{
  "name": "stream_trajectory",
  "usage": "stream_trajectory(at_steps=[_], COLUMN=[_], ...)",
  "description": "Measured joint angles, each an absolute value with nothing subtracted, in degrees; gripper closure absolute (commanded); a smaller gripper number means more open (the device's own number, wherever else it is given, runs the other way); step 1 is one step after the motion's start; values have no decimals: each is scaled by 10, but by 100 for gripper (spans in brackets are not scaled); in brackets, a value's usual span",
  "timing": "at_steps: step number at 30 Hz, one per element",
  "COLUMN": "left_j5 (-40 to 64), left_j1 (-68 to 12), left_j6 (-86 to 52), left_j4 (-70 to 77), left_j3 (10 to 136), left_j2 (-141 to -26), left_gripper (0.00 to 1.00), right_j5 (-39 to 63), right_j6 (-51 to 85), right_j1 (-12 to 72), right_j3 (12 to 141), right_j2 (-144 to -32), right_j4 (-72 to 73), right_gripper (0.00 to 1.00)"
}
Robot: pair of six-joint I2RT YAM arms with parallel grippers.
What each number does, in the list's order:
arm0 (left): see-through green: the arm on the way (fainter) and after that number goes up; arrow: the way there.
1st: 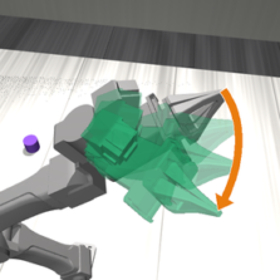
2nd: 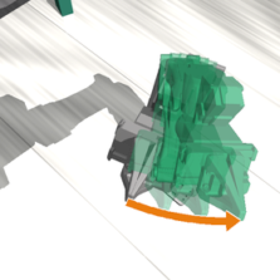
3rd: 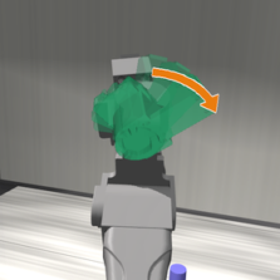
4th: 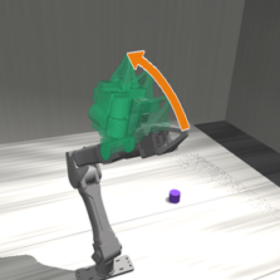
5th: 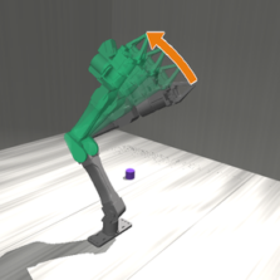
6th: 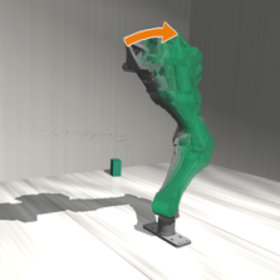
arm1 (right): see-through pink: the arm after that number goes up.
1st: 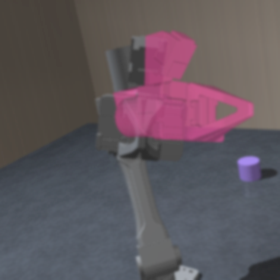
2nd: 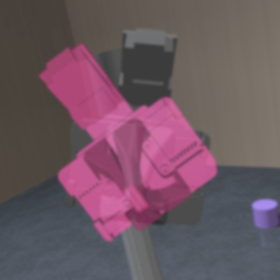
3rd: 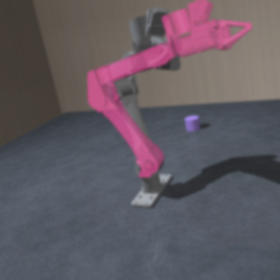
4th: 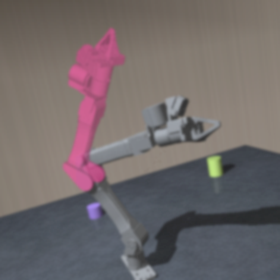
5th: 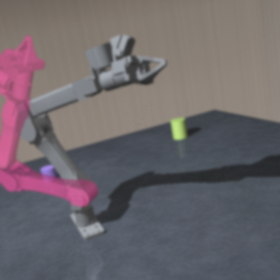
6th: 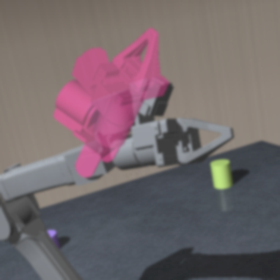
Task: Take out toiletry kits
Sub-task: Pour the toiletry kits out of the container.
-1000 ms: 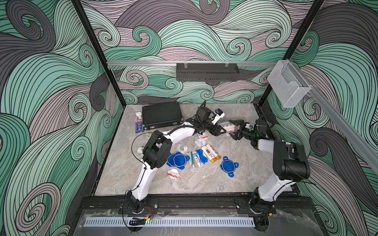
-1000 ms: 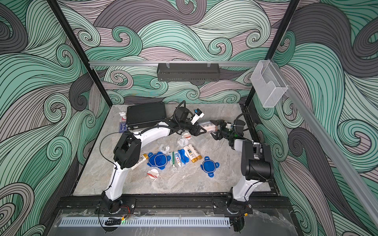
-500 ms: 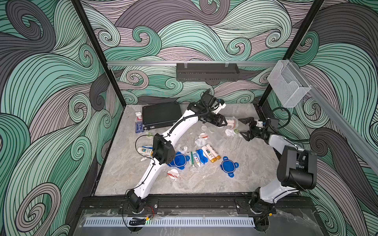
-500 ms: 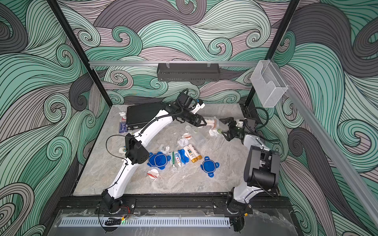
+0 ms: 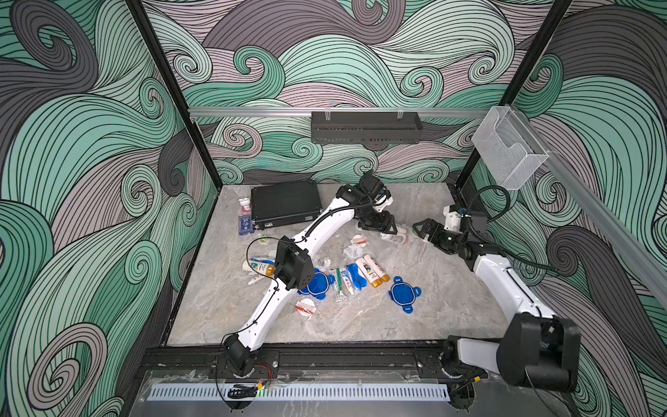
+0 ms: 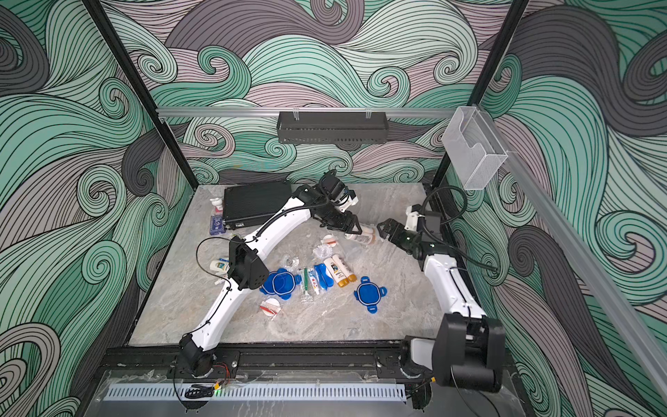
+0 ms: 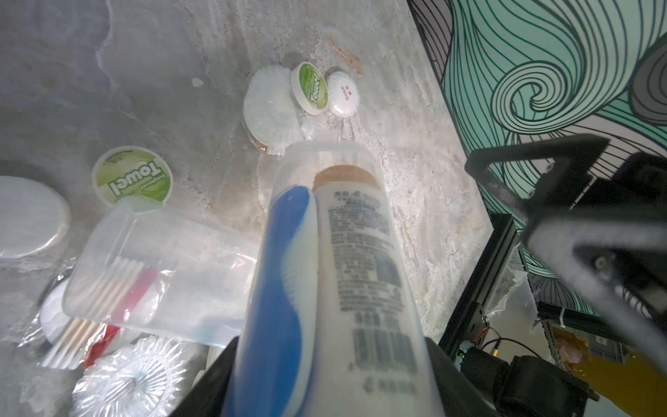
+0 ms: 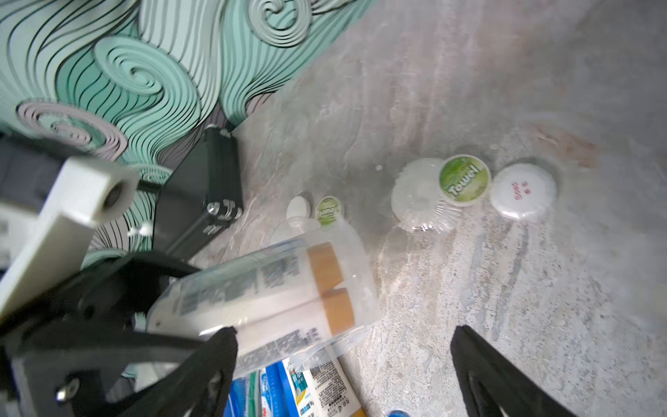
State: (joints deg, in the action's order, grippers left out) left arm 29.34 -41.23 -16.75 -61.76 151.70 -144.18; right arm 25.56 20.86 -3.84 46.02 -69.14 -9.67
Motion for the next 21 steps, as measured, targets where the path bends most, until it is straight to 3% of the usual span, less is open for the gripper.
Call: stream_trajectory(at_steps=[6,21], left_j5=[356,443], left_j1=[-382,-352], left_j6=[-174,-176], left_j4=[-607,-604], left_j3=[1488,1487], left_j2=[-1437,-1437], left_gripper=[70,71], right_j5=[228,219], right_j6=[65,-261], right_j1=[9,123], right_j3=[399,425], right_j2=[-617,-699], right_j4=[-26,4], right_gripper=[1,1])
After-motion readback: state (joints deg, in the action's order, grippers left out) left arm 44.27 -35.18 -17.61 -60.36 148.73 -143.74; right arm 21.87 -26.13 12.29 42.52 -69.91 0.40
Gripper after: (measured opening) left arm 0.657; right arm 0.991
